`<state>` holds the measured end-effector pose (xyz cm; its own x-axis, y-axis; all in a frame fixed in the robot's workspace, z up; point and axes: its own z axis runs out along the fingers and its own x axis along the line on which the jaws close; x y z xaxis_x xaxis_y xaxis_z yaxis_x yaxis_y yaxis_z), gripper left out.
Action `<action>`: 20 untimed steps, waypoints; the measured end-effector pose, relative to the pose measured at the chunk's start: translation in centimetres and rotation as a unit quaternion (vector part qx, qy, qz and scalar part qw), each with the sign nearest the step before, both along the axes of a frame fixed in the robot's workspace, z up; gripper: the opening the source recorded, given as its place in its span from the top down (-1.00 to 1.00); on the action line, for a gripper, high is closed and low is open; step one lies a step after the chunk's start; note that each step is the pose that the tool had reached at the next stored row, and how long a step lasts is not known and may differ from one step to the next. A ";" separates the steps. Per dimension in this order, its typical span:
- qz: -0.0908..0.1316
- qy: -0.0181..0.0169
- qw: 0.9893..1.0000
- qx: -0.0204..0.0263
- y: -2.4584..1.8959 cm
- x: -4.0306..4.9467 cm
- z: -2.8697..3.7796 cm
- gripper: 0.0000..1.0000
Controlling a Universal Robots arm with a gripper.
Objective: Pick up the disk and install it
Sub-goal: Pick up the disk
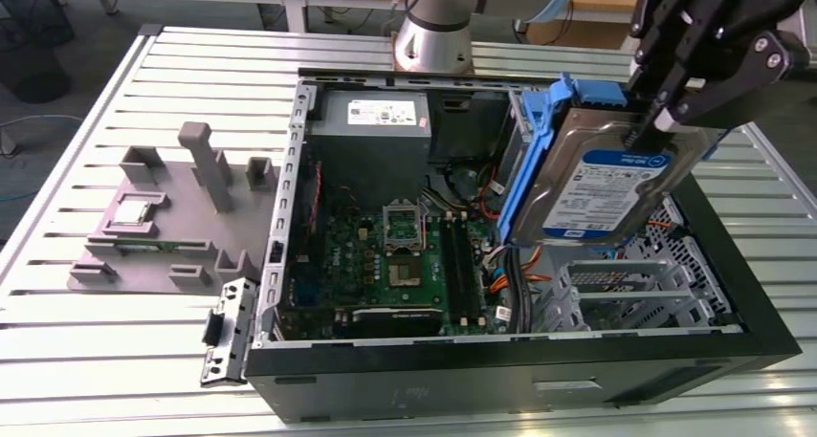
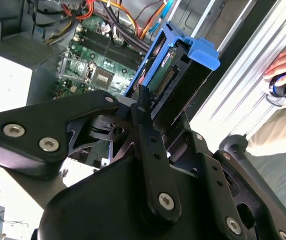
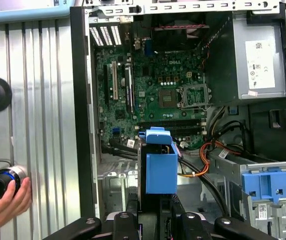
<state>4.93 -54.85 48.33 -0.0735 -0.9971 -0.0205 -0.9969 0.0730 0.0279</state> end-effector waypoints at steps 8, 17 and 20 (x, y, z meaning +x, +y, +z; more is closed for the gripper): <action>0.000 0.000 1.000 0.000 0.01 1.56 -0.01 0.30; 0.000 0.000 1.000 0.000 -0.15 1.59 -0.01 0.30; 0.000 0.000 1.000 0.000 -0.16 1.60 -0.01 0.30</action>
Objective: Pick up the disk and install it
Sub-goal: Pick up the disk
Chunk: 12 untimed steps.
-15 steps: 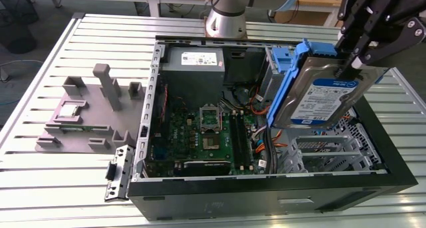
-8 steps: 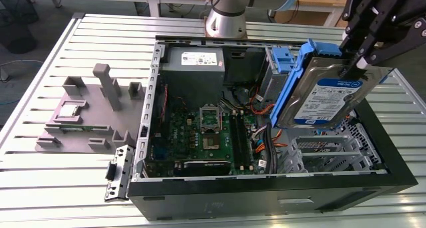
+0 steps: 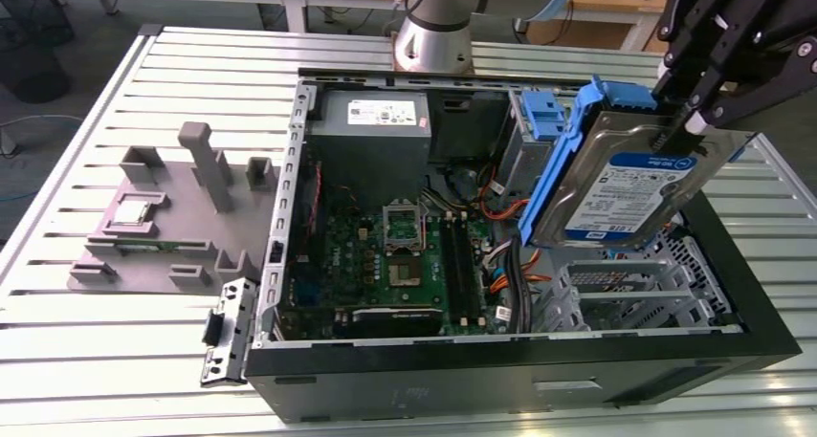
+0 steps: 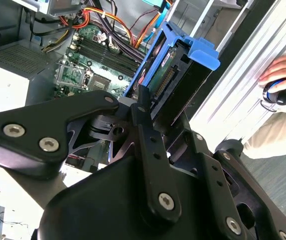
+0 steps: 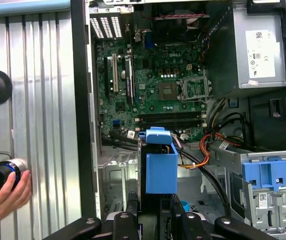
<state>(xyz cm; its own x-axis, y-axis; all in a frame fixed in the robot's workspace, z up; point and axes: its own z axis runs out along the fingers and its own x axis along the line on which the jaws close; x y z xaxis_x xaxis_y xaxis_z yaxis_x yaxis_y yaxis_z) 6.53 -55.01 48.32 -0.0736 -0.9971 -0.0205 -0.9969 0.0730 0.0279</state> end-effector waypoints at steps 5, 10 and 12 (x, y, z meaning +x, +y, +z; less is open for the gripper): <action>0.000 0.000 1.000 0.000 -0.03 0.00 -0.10 0.30; 0.000 0.000 1.000 0.000 -0.17 0.00 -0.20 0.30; 0.000 0.000 1.000 0.000 -0.29 0.00 -0.26 0.30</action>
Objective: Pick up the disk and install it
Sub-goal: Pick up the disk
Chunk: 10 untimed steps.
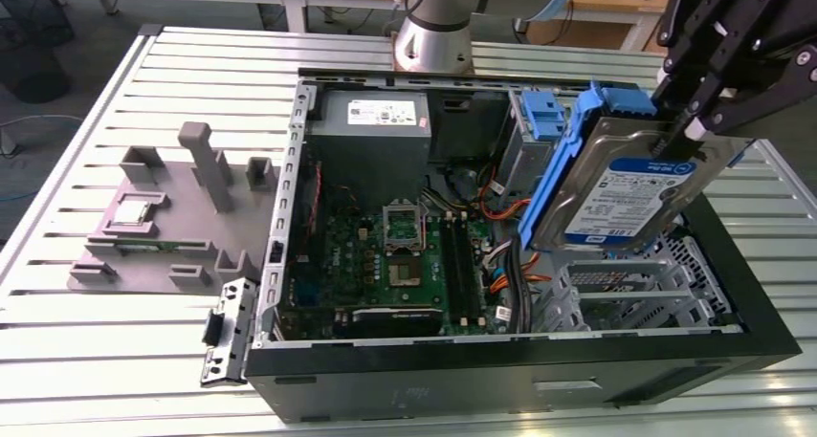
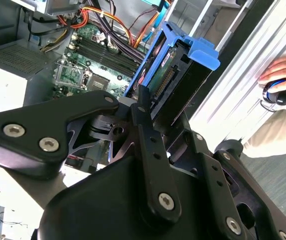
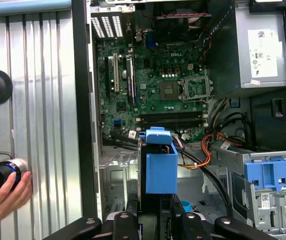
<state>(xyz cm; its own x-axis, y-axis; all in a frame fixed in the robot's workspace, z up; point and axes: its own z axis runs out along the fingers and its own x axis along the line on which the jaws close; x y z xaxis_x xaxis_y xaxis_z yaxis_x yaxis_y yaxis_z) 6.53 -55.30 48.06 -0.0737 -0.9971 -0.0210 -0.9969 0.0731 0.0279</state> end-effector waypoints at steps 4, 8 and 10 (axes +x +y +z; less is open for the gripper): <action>0.000 0.000 1.000 0.000 -0.43 0.00 -0.08 0.30; 0.000 0.000 1.000 0.001 -0.64 0.00 -0.18 0.30; 0.000 0.000 1.000 0.001 -0.70 0.00 -0.24 0.30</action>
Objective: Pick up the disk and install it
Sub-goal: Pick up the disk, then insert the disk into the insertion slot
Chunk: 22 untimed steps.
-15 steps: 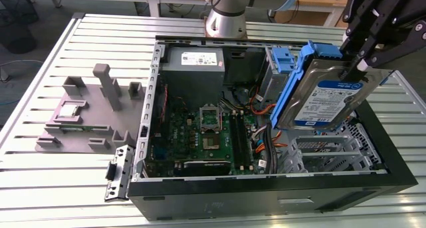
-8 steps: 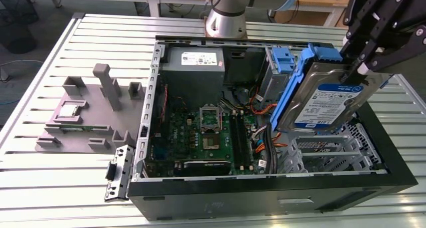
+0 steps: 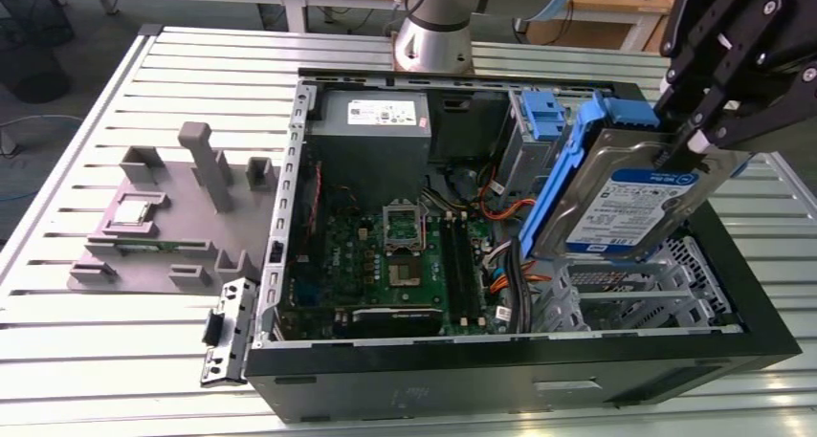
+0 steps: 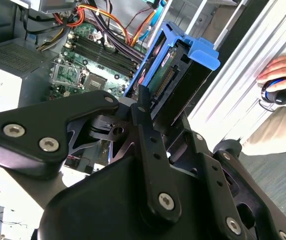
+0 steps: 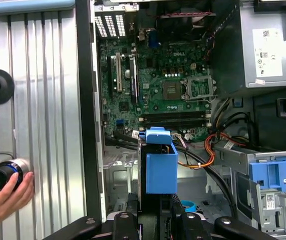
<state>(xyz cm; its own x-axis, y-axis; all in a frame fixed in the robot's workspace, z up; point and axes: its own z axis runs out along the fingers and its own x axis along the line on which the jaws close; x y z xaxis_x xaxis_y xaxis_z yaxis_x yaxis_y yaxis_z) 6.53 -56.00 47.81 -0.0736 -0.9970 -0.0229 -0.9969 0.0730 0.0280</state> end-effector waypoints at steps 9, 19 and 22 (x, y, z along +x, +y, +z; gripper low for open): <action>0.000 0.000 1.000 0.000 -0.34 0.18 -0.12 0.30; 0.000 0.000 1.000 0.000 -0.99 0.25 -0.31 0.30; 0.000 0.000 1.000 0.000 -1.20 0.25 -0.38 0.30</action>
